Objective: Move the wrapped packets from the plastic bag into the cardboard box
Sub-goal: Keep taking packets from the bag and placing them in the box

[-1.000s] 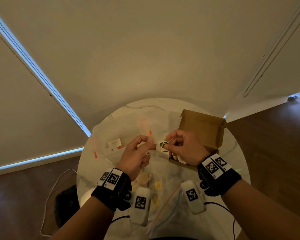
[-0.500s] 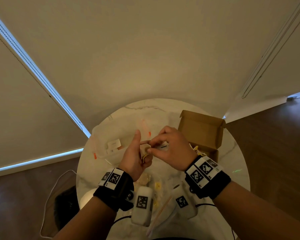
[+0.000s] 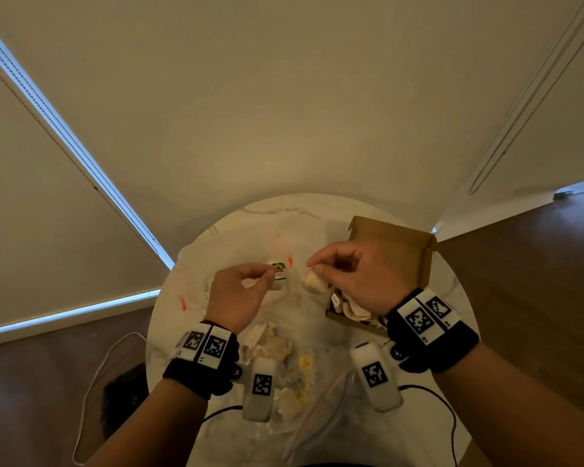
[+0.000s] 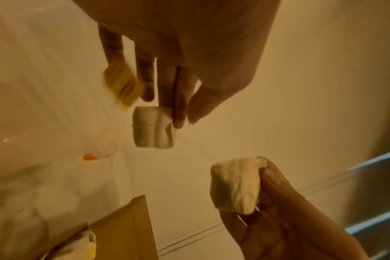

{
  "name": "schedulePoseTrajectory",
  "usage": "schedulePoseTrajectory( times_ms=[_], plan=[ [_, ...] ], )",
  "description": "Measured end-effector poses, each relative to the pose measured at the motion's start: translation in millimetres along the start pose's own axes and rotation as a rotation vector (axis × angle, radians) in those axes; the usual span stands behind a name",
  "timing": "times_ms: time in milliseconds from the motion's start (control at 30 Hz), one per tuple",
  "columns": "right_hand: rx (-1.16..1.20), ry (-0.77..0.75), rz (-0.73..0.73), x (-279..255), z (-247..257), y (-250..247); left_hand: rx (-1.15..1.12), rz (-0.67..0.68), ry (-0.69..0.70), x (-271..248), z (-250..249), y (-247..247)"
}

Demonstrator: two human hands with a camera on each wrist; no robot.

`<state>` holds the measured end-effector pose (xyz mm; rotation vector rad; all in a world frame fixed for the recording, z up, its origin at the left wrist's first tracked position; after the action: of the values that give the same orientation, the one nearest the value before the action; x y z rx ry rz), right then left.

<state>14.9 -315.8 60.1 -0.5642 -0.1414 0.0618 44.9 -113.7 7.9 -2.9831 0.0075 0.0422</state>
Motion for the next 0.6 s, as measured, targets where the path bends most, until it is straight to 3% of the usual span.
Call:
schedulePoseTrajectory(
  times_ms=[67,167,267,600],
  plan=[
    [-0.040,0.002,0.034,1,-2,-2,0.054,-0.007,0.099,1,-6,-1],
    [-0.080,0.019,0.067,2,-6,-1,-0.055,0.064,0.194,0,-17,7],
    [-0.043,0.034,0.057,3,-11,-1,-0.112,0.140,0.240,-1,-23,14],
    [0.032,0.012,0.062,7,-15,-4,0.004,0.379,0.340,-8,-44,37]
  ],
)
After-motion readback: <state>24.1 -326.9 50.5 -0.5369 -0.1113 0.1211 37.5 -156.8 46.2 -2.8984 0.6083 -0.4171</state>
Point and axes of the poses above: each hand's wrist, its own x-axis towards the middle knuckle, its own y-axis out of the palm, z = x × y, the point moved 6 cm from there along x, towards the middle knuckle, and after that the axes turned 14 degrees about -x, right-handed, at the moved point
